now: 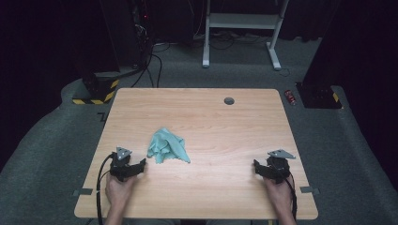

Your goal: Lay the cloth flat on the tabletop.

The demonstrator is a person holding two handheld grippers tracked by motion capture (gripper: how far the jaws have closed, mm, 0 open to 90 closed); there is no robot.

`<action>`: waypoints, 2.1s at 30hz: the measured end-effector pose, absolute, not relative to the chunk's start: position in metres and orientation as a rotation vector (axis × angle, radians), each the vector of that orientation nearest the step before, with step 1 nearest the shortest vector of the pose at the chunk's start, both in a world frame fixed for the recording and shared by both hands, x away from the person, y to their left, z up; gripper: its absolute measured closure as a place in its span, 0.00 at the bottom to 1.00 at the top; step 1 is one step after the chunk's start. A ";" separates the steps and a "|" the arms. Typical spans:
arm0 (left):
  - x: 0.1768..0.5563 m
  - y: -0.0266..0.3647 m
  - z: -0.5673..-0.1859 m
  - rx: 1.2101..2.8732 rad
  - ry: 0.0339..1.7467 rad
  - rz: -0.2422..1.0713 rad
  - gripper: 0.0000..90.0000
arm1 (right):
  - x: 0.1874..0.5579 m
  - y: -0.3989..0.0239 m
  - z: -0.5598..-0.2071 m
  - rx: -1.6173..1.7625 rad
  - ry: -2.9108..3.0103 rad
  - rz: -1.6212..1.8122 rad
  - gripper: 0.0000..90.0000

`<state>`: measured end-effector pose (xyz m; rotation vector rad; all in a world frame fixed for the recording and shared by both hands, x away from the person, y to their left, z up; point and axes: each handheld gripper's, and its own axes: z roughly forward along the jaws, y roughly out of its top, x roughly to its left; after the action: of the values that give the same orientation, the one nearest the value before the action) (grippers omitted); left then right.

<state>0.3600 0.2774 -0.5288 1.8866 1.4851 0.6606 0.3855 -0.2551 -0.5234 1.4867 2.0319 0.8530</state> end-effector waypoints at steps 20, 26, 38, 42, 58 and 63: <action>0.363 0.273 -0.529 1.900 1.488 0.650 0.18 | 0.386 -0.255 -0.523 1.495 2.027 0.852 0.27; 0.361 0.270 -0.529 1.890 1.484 0.649 0.22 | 0.386 -0.255 -0.523 1.490 2.029 0.852 0.27; 0.356 0.263 -0.522 1.863 1.445 0.598 0.23 | 0.386 -0.255 -0.523 1.491 2.028 0.852 0.27; 0.354 0.262 -0.515 1.844 1.433 0.606 0.23 | 0.386 -0.255 -0.523 1.495 2.027 0.852 0.27; 0.361 0.238 -0.494 1.857 1.340 0.588 0.24 | 0.386 -0.255 -0.523 1.488 2.030 0.852 0.27; 0.370 0.223 -0.494 1.887 1.325 0.586 0.26 | 0.385 -0.255 -0.523 1.487 2.032 0.854 0.27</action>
<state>0.3699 0.2228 -0.4938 1.8871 1.3254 0.5856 0.3855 -0.2548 -0.5234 1.4875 2.0317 0.8536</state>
